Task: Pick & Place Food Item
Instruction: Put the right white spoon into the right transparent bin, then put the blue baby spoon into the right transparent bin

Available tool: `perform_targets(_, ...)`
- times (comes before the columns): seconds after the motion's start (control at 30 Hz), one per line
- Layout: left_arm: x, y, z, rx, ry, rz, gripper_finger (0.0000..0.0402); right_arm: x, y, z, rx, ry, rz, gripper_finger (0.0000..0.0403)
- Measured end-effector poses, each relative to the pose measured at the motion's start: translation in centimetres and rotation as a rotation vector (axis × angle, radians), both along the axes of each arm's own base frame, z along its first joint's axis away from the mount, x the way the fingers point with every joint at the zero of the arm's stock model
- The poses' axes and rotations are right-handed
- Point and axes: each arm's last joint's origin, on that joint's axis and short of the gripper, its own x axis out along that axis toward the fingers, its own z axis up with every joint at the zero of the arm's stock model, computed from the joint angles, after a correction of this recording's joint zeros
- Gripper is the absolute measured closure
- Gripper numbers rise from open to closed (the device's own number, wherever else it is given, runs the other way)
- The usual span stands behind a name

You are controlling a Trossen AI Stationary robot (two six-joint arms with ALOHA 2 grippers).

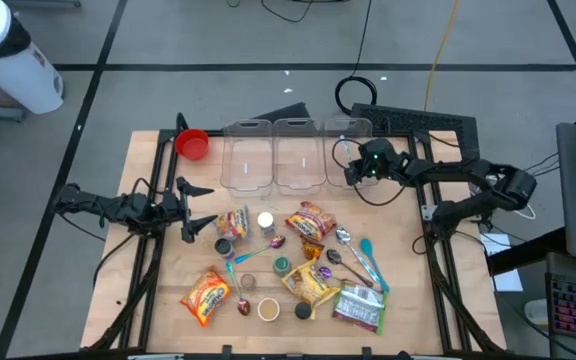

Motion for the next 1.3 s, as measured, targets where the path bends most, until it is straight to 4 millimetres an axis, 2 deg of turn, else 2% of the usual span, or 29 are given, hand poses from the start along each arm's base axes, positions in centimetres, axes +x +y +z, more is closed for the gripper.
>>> perform_targets(0.3,0.0,0.0,0.0,0.000,0.000,0.000,0.0027,0.0,0.0,0.3,-0.014,-0.014,0.003,0.0303)
perform_targets(0.43,0.0,0.0,0.0,0.000,0.000,0.000,0.0027,-0.2,0.5,2.7,-0.109,-0.099,0.050,0.0281)
perform_targets(0.57,0.0,0.0,0.0,0.000,0.000,0.000,0.0027,-0.5,2.2,6.3,-0.185,-0.282,0.190,0.0270)
perform_targets(0.73,0.0,0.0,0.0,0.000,0.000,0.000,0.0027,-0.6,6.7,9.9,-0.177,-0.579,0.517,0.0270)
perform_targets(0.9,0.0,0.0,0.0,0.000,0.000,0.000,0.0027,-0.9,12.8,9.4,-0.186,-0.838,0.849,0.0265)
perform_targets(1.0,0.0,0.0,0.0,0.000,0.000,0.000,0.0027,-1.5,16.0,8.9,-0.204,-0.983,0.973,0.0254)
perform_targets(1.1,0.0,0.0,0.0,0.000,-0.001,0.000,0.0027,-1.7,18.4,10.0,-0.221,-1.082,1.064,0.0228)
perform_targets(1.2,0.0,0.0,0.0,0.000,0.000,0.000,0.0027,-1.2,20.5,12.0,-0.219,-1.044,1.161,0.0193)
perform_targets(1.3,0.0,0.0,0.0,0.000,-0.001,0.000,0.0027,-0.4,22.3,12.8,-0.214,-0.750,1.195,0.0167)
